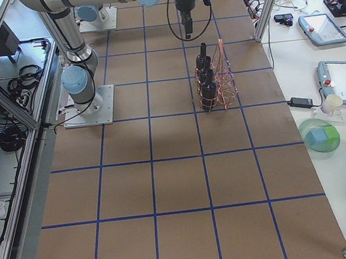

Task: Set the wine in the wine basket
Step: 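Lower the bottle into the rack's empty slot with the right gripper, then open the right gripper and raise it off the bottle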

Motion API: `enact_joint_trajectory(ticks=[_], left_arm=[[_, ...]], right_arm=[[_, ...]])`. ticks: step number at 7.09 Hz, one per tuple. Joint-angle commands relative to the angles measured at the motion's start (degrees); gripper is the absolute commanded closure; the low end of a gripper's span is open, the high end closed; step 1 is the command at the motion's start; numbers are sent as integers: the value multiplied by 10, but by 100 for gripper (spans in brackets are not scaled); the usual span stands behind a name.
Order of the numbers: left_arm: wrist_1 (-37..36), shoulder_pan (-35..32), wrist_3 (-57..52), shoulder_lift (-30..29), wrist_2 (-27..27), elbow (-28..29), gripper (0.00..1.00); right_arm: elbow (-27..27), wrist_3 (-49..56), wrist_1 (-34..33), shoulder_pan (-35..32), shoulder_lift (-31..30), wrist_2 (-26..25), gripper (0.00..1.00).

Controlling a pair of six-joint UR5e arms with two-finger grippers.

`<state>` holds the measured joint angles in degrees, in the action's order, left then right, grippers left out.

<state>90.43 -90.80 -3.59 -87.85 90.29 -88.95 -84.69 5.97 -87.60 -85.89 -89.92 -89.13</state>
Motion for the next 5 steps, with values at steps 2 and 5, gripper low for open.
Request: enact_joint_trajectory(ticks=[2, 5], left_arm=[[3, -1, 1, 1, 5, 0, 0], [5, -1, 1, 1, 6, -1, 0]], right_arm=[[-7, -103, 7, -88, -10, -6, 0], [-15, -107, 2, -88, -18, -8, 0]])
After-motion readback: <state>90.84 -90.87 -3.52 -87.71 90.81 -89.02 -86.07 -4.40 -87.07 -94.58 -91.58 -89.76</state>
